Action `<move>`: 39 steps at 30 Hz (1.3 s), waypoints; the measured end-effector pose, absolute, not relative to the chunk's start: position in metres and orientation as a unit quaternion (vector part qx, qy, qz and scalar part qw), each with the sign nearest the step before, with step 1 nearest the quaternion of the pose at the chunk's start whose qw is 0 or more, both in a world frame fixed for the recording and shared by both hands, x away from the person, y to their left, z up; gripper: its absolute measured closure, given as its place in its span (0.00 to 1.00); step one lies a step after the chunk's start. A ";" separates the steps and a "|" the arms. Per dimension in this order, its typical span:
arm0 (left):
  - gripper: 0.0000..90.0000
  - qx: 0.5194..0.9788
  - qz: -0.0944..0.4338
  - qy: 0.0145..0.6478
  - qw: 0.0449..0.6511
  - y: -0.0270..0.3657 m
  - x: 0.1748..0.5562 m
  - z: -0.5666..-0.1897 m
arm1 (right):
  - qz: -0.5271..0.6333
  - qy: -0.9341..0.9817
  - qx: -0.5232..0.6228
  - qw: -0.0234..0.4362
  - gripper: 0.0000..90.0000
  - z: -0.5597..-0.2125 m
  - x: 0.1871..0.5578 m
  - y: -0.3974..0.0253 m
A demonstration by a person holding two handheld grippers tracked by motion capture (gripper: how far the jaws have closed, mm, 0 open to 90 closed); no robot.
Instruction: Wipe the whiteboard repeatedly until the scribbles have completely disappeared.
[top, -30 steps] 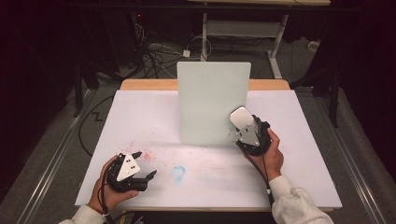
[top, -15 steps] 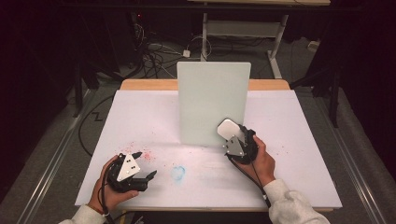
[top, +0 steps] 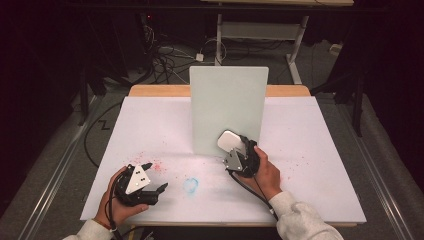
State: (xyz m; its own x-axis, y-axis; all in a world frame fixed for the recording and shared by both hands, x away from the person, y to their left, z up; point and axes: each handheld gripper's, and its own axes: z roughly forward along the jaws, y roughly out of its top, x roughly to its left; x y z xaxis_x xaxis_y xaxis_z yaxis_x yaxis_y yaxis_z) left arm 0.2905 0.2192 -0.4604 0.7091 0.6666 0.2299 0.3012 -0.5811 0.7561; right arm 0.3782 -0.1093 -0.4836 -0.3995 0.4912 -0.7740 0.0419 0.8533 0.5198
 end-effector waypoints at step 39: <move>0.21 0.852 0.256 0.283 0.357 0.220 0.289 -0.460 | 0.215 0.797 0.217 0.521 0.34 -0.470 0.382 -0.167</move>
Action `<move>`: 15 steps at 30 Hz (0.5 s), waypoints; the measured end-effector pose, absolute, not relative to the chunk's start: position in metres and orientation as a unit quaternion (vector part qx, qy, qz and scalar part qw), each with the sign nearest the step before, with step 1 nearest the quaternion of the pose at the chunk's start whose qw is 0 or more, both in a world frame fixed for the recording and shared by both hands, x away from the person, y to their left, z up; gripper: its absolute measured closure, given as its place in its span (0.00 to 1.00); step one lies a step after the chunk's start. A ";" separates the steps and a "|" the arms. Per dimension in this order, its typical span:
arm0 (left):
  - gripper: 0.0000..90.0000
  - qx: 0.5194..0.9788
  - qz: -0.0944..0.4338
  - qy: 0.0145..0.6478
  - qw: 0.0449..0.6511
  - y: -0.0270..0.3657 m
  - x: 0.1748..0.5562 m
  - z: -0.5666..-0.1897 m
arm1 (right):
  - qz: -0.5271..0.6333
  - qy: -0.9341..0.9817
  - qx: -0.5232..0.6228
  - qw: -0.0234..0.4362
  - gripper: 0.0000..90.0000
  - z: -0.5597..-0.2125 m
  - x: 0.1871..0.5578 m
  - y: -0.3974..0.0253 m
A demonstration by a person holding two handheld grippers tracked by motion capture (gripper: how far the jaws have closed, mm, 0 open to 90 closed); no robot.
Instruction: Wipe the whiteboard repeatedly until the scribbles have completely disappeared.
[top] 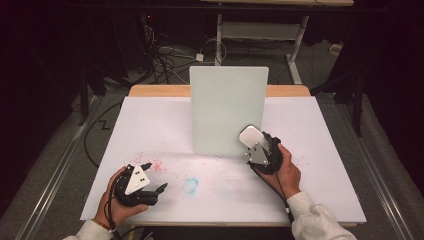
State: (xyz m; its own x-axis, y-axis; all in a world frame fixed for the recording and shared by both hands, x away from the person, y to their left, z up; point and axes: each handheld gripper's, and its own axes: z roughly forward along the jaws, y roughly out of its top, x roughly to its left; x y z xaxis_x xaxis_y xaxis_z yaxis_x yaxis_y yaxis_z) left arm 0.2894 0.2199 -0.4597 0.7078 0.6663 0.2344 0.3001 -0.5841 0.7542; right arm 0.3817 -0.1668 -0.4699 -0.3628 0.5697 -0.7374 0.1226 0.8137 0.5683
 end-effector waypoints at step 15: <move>0.21 0.854 0.254 0.283 0.356 0.218 0.290 -0.461 | 0.223 0.811 0.160 0.516 0.34 -0.482 0.379 -0.128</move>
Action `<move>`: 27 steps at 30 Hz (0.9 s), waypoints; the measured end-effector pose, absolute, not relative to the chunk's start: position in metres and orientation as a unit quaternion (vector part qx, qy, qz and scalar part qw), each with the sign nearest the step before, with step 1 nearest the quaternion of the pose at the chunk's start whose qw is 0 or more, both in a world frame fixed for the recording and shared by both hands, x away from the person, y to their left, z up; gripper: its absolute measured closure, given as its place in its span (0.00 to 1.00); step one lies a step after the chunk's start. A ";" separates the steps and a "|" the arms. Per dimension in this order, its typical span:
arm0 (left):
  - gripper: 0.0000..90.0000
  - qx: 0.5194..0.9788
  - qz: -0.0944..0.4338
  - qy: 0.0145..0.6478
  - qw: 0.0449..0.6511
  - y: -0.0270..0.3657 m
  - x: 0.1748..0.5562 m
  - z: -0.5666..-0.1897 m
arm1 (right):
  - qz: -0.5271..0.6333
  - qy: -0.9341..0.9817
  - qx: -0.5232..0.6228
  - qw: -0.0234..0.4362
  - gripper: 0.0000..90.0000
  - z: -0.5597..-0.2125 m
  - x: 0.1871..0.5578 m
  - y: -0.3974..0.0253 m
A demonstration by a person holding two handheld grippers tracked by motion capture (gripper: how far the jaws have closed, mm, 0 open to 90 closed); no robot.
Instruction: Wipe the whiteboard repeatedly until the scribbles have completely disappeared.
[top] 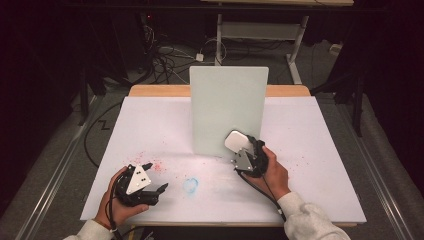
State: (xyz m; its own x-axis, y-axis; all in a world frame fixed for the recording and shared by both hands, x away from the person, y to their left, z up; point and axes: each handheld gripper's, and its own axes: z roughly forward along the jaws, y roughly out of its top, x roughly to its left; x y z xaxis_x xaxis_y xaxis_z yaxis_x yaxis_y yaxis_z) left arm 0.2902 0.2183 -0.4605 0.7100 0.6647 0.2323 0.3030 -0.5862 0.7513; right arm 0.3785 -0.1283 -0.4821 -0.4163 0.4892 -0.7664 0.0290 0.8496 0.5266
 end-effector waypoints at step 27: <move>0.21 0.851 0.256 0.284 0.361 0.221 0.289 -0.459 | 0.304 0.747 0.298 0.510 0.34 -0.462 0.386 -0.156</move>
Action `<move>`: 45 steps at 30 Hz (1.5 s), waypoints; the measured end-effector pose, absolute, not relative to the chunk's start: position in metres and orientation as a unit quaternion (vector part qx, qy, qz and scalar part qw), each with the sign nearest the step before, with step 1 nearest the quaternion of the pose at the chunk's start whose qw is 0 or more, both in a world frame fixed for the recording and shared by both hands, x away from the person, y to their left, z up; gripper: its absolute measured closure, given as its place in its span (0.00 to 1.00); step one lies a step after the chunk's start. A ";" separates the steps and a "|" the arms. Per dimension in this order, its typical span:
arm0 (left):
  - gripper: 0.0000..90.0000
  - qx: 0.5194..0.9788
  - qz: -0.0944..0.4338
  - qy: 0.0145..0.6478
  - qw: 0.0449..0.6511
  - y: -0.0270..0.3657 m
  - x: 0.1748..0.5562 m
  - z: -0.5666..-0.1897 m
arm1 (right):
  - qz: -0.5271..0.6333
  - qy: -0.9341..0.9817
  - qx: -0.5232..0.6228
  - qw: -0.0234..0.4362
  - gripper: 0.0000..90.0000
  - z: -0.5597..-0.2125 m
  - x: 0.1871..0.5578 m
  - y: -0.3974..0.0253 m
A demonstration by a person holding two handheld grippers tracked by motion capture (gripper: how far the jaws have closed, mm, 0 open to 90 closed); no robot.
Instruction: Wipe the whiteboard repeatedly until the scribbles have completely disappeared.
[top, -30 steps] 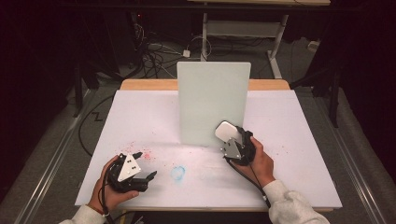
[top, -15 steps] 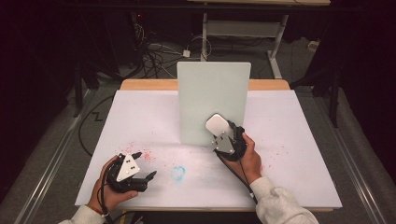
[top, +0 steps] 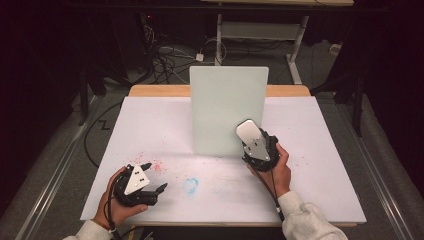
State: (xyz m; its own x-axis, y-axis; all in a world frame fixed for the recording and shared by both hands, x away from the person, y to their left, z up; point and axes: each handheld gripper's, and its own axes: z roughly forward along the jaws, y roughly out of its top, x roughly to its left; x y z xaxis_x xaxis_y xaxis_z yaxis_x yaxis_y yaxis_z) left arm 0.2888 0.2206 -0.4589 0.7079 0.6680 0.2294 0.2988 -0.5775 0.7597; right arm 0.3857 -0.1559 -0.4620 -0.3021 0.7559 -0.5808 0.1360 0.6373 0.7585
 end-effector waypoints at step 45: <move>0.21 0.849 0.258 0.283 0.364 0.223 0.291 -0.459 | 0.332 0.779 0.244 0.473 0.34 -0.444 0.366 -0.166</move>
State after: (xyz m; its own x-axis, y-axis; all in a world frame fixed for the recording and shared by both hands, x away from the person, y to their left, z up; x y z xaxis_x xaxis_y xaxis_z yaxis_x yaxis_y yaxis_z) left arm 0.2912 0.2227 -0.4589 0.7064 0.6685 0.2325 0.2927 -0.5750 0.7640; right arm 0.3659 -0.1660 -0.4442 -0.4326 0.6945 -0.5750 0.0663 0.6605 0.7479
